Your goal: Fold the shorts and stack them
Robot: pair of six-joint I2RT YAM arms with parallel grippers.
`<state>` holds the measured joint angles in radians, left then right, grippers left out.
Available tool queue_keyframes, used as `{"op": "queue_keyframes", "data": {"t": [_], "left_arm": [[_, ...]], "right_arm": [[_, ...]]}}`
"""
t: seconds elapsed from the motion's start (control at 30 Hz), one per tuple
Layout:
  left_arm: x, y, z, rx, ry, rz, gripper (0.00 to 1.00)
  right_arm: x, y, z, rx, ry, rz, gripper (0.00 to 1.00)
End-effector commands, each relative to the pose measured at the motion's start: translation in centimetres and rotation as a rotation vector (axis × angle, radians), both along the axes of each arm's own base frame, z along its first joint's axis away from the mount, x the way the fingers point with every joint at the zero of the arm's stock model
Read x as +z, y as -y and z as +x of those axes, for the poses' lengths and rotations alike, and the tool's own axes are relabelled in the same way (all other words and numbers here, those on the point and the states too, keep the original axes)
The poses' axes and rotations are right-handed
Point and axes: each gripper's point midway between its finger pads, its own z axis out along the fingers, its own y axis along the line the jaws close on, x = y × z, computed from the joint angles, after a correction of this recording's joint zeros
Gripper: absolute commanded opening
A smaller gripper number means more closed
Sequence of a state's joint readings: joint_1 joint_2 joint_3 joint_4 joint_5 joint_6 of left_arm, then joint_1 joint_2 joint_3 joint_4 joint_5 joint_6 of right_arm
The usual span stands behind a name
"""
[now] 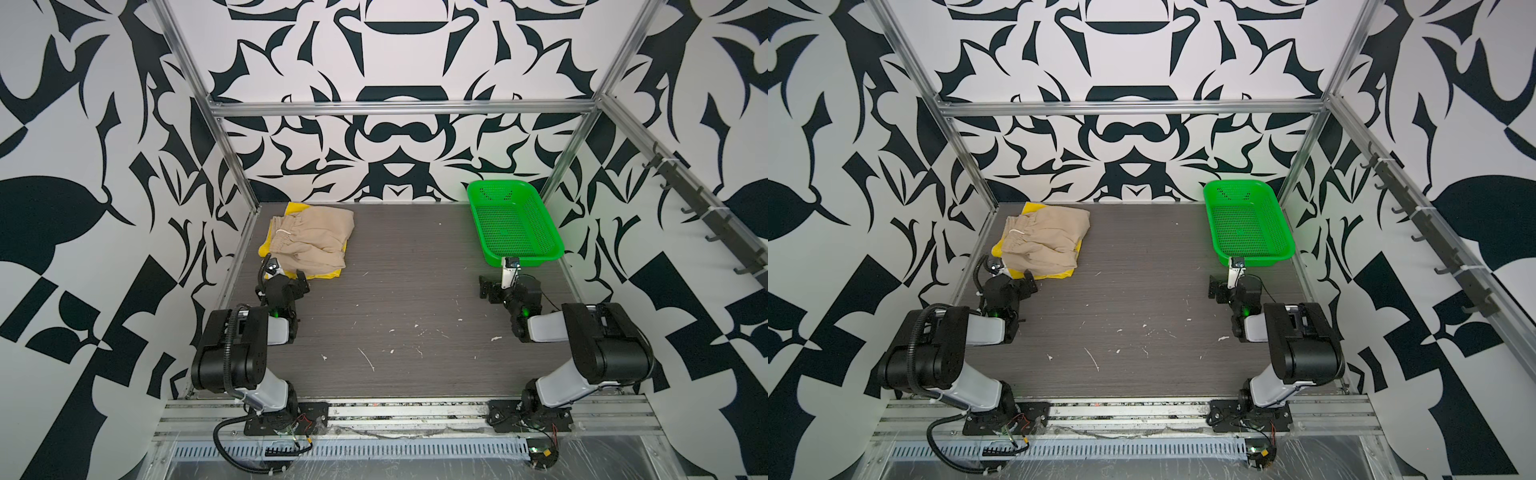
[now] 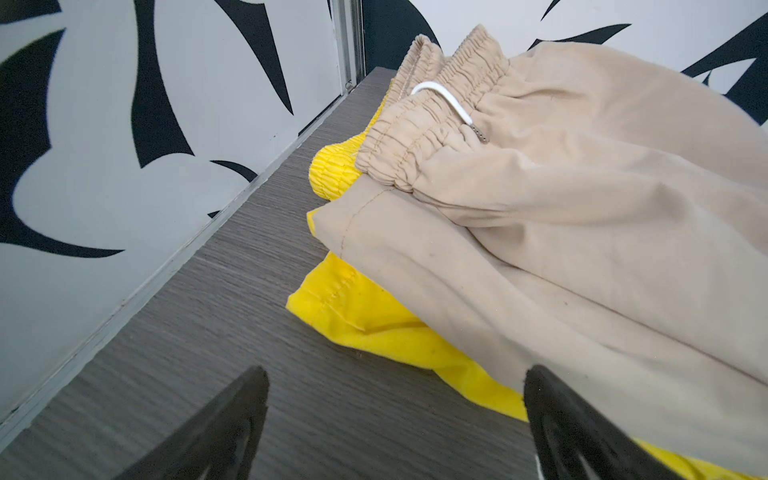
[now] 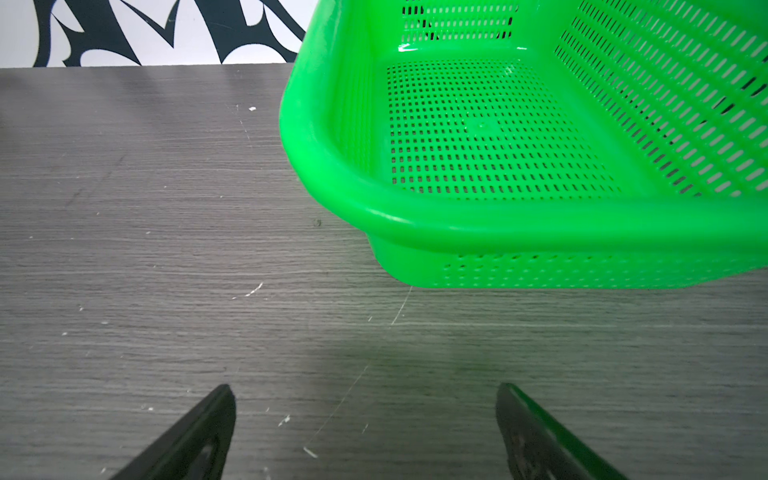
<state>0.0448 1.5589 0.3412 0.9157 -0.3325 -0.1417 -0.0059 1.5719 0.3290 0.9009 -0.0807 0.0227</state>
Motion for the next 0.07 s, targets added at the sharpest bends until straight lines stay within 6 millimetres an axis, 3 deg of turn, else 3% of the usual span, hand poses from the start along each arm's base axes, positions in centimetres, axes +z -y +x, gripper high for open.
{"op": "queue_keyframes", "data": {"t": [0.0, 0.03], "left_arm": [[1.36, 0.12, 0.66, -0.004, 0.051, -0.010, 1.00], [1.39, 0.18, 0.63, -0.007, 0.052, -0.012, 0.99]], "right_arm": [[1.76, 0.08, 0.85, -0.011, 0.056, 0.001, 1.00], [1.79, 0.11, 0.88, -0.012, 0.057, 0.002, 1.00]]}}
